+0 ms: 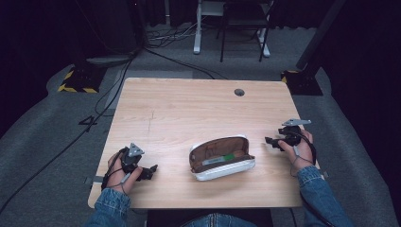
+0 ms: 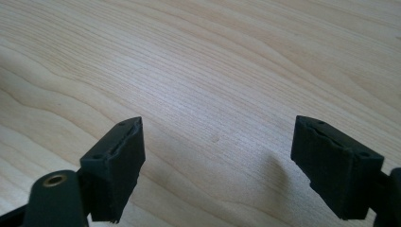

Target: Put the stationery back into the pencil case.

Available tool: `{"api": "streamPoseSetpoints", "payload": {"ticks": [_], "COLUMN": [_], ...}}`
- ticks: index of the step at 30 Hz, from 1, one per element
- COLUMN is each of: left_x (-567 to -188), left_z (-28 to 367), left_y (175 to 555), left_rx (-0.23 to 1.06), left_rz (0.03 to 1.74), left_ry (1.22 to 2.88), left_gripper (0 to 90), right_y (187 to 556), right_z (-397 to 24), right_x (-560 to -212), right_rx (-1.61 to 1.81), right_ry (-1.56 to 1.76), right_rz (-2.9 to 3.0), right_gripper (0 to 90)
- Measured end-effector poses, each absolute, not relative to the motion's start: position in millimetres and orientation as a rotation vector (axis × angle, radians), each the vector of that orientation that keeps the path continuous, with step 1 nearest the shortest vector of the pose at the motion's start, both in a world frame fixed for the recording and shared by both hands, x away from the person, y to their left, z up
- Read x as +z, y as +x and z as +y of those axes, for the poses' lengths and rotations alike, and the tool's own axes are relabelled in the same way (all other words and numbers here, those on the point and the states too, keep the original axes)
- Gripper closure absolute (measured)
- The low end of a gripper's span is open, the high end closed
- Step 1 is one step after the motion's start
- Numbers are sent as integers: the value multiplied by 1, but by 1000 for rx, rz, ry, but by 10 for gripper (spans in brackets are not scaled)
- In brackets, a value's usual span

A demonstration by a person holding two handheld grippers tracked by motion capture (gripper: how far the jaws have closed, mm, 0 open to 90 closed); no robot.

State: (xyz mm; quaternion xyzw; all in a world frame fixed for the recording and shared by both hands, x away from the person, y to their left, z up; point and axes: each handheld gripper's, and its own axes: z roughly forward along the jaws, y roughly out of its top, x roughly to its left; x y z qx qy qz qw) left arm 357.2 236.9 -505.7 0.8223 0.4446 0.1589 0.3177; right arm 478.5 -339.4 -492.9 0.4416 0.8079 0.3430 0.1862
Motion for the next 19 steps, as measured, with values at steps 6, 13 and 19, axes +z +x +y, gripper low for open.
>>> {"api": "streamPoseSetpoints", "payload": {"ticks": [6,13,19], "left_x": [-506,-506,-506], "left_z": [237,237,237], "left_y": [357,357,357], "left_rx": [417,417,418], "left_rz": [1170,1170,1170], "left_ry": [2163,2163,2164], "left_gripper": [1,1,1], "right_y": [480,480,482], "right_z": [-341,-340,-337], "right_x": [-500,-504,-504], "right_rx": [980,981,963], "right_ry": [1248,1241,1255], "right_rz": [2256,2244,2244], "right_gripper": [174,146,95]}}
